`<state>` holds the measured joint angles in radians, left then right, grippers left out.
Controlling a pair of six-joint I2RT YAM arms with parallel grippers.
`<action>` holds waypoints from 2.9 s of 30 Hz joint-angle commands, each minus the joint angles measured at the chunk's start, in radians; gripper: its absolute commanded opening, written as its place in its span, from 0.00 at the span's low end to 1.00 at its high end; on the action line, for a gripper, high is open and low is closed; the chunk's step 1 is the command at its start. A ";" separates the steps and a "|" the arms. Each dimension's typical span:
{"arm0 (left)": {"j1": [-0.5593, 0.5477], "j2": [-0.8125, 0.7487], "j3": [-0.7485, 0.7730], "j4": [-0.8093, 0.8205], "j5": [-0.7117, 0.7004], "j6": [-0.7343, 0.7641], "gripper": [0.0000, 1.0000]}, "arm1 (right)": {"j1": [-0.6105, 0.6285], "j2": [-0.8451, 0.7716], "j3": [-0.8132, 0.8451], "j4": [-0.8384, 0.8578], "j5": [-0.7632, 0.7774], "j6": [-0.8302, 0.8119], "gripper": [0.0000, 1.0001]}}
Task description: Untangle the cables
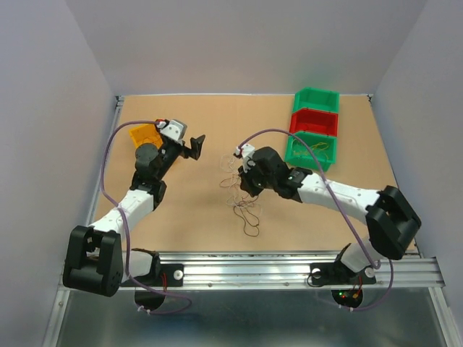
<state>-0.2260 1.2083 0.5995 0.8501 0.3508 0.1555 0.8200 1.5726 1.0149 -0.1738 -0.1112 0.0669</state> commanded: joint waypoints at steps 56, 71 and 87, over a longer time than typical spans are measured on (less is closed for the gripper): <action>-0.021 -0.173 -0.250 0.391 0.043 0.088 0.99 | 0.082 0.228 0.183 -0.021 0.285 0.011 0.40; -0.021 -0.144 -0.234 0.371 0.068 0.092 0.99 | 0.082 0.235 0.197 0.046 0.220 -0.024 0.01; -0.056 -0.044 -0.156 0.241 0.204 0.133 0.99 | 0.082 -0.293 -0.168 0.396 0.203 0.028 0.01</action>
<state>-0.2588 1.1522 0.4015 1.0775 0.5011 0.2558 0.8978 1.3388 0.9016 0.1005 0.0788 0.0757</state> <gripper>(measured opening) 0.986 0.012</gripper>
